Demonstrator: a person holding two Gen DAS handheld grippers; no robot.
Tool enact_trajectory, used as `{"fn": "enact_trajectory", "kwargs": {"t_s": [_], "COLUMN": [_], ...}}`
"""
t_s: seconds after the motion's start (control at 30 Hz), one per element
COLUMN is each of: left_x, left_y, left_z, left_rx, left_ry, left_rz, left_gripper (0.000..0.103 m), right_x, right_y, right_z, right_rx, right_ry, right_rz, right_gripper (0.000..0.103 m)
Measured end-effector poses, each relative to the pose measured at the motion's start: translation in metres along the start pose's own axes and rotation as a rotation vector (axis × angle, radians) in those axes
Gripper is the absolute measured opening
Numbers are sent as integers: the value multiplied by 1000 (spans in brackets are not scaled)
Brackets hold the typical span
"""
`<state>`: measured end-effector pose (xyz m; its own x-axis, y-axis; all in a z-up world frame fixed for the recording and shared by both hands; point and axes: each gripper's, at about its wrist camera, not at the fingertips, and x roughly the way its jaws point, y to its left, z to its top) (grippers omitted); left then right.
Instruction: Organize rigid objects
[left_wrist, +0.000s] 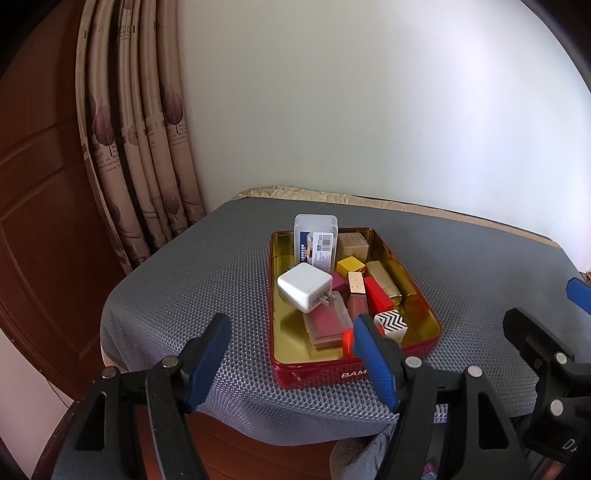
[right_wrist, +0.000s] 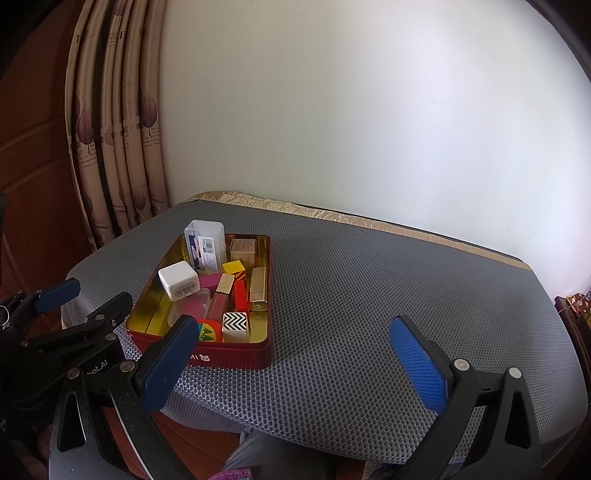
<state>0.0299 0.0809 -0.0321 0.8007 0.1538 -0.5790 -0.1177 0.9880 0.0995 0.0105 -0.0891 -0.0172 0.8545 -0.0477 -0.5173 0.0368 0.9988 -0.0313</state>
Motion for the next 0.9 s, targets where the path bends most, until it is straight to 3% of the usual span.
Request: {"fn": "enact_trajectory", "kwargs": {"t_s": [0.9], "left_x": [1], "left_y": [0], "left_z": [0], "left_rx": [5], "left_ry": [2], "left_rz": [-1], "left_gripper": [71], "right_x": [-1], "right_y": [-2], "right_z": [-2], "right_rx": [-3], "right_ry": [4], "right_rz": [9], "right_gripper": [103]}}
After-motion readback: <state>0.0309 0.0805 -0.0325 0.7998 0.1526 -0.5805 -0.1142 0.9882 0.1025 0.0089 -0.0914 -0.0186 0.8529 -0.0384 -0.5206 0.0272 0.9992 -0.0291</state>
